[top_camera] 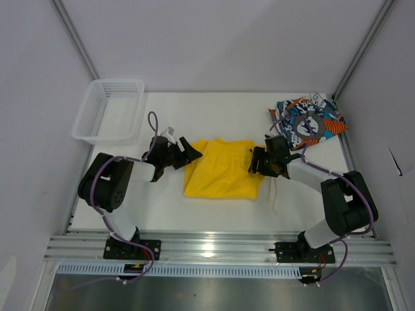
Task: Fold and stack the shorts
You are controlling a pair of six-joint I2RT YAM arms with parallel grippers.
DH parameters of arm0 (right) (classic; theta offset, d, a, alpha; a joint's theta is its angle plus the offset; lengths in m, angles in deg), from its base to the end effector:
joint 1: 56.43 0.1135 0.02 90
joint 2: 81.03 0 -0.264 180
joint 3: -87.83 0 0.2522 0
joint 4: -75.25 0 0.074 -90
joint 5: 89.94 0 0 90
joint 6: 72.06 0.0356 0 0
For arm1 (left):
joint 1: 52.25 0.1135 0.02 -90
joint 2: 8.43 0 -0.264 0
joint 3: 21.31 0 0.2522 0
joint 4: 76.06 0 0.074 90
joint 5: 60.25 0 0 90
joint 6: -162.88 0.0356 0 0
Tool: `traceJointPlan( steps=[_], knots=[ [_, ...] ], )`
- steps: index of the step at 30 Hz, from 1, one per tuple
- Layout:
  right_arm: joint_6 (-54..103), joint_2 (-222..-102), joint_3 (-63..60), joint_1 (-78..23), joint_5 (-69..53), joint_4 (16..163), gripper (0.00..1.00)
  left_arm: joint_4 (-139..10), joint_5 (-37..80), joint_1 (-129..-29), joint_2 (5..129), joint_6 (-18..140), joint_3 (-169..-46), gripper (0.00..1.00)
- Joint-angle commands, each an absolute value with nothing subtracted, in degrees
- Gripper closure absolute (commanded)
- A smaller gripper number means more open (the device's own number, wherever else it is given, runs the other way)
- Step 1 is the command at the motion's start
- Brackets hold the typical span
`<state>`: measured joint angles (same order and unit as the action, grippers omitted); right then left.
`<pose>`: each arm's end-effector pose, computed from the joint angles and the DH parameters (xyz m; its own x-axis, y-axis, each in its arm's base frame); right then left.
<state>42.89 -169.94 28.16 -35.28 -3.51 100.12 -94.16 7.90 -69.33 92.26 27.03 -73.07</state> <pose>0.2783 0.1100 0.1655 -0.8513 0.1221 -0.5102 -0.0387 0.9553 0.2930 0.3083 -0.1086 0.1279 -0.7560 -0.4644 -0.4613 0.0512 0.6606 -0.7490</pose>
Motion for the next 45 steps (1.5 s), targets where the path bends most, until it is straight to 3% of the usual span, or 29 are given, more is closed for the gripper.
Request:
traceJointPlan(
  steps=[1,3,7,8,13,17,23,31,40,45],
  knots=[
    [43.25,-164.63,27.48,-35.69,-2.67,99.46,0.31,-84.28,12.60,-69.48,89.23,30.86,-73.39,0.16],
    [43.16,-162.08,27.57,-35.69,-1.35,100.26,0.28,-81.48,14.10,-70.26,87.91,31.48,-73.83,0.16],
    [43.60,-159.61,28.36,-36.04,1.73,102.10,0.01,-77.96,17.26,-71.59,84.48,32.71,-74.36,0.16],
    [43.17,-159.61,28.45,-36.21,1.30,102.02,0.01,-77.34,17.79,-71.85,83.26,33.06,-74.62,0.16],
    [43.43,-162.15,31.44,-40.52,-12.12,96.15,0.00,-70.76,19.29,-72.90,80.61,34.73,-77.52,0.14],
    [42.90,-164.26,31.18,-40.79,-15.66,92.79,0.01,-64.70,23.15,-73.70,77.63,35.87,-78.75,0.12],
    [41.93,-169.62,30.74,-40.79,-22.77,86.47,0.01,-60.28,32.39,-73.79,69.10,34.03,-74.20,0.01],
    [41.50,-173.49,30.65,-40.61,-20.60,85.49,0.01,-61.95,30.81,-73.61,72.87,34.56,-72.35,0.01],
    [40.35,-173.31,30.21,-39.91,-17.08,86.63,0.01,-73.54,26.06,-73.70,78.41,34.03,-69.35,0.01],
    [39.47,-175.07,29.24,-38.24,-14.26,88.48,0.18,-78.37,22.81,-73.61,80.34,33.42,-68.21,0.01]
  ],
)
